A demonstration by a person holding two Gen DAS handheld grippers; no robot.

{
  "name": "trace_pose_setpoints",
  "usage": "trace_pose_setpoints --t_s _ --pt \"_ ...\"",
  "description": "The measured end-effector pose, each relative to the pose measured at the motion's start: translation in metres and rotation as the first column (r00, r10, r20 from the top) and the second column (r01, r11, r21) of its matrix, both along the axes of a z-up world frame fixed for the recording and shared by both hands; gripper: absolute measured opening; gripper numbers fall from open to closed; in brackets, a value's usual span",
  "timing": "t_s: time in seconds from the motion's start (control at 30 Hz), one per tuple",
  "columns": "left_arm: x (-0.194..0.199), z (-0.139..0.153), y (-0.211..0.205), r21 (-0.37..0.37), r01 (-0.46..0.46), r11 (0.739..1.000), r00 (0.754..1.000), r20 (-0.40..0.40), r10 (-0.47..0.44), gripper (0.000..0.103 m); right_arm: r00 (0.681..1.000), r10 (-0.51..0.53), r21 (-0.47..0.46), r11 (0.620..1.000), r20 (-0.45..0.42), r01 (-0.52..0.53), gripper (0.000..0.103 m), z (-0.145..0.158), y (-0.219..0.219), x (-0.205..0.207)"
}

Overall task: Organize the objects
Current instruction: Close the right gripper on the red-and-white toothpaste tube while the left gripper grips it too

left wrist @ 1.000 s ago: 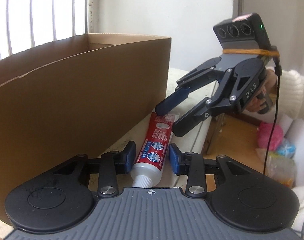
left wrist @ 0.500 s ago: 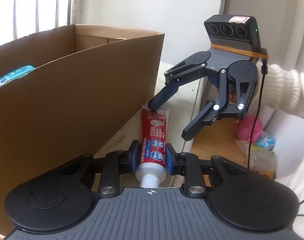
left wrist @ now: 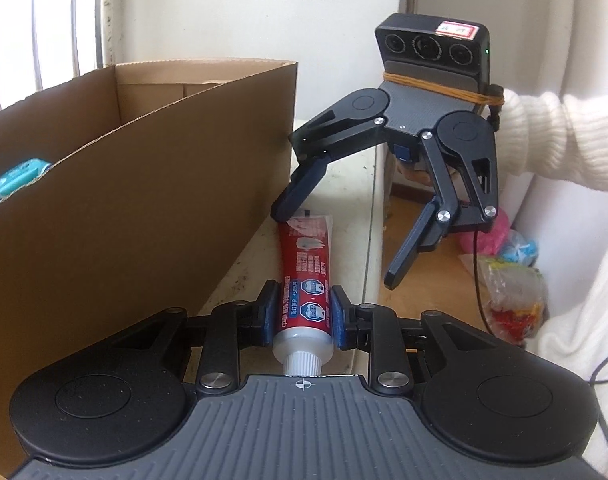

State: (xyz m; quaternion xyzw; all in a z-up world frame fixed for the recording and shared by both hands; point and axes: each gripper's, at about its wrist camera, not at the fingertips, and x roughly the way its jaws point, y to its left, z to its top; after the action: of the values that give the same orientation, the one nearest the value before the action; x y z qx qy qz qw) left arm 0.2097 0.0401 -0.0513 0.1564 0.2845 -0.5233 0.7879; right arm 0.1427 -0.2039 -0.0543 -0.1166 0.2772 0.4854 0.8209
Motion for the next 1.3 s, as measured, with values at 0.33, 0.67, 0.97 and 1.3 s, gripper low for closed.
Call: trace_pose_setpoints --t_s 0.33,0.67,0.97,1.3 --pt "0.012 0.004 -0.005 0.044 0.132 0.990 0.991 0.010 -0.133 0.025 0.998 0.054 -0.043 0.998 -0.012 -0.055 0.088 -0.007 0.010 0.004" --pt "0.016 0.009 -0.013 0.109 0.204 0.973 0.979 -0.002 -0.205 0.026 0.999 0.032 0.006 0.999 0.013 -0.032 0.070 -0.013 0.016 -0.009" --pt "-0.007 0.009 -0.034 0.205 0.099 0.974 0.992 0.052 -0.112 0.031 0.988 0.008 -0.135 0.991 0.156 0.013 0.040 -0.010 0.031 -0.041" --pt "-0.041 0.024 -0.045 0.316 0.100 0.943 0.976 0.155 -0.155 0.022 0.964 0.009 -0.176 0.984 0.266 0.040 0.038 -0.006 0.034 -0.072"
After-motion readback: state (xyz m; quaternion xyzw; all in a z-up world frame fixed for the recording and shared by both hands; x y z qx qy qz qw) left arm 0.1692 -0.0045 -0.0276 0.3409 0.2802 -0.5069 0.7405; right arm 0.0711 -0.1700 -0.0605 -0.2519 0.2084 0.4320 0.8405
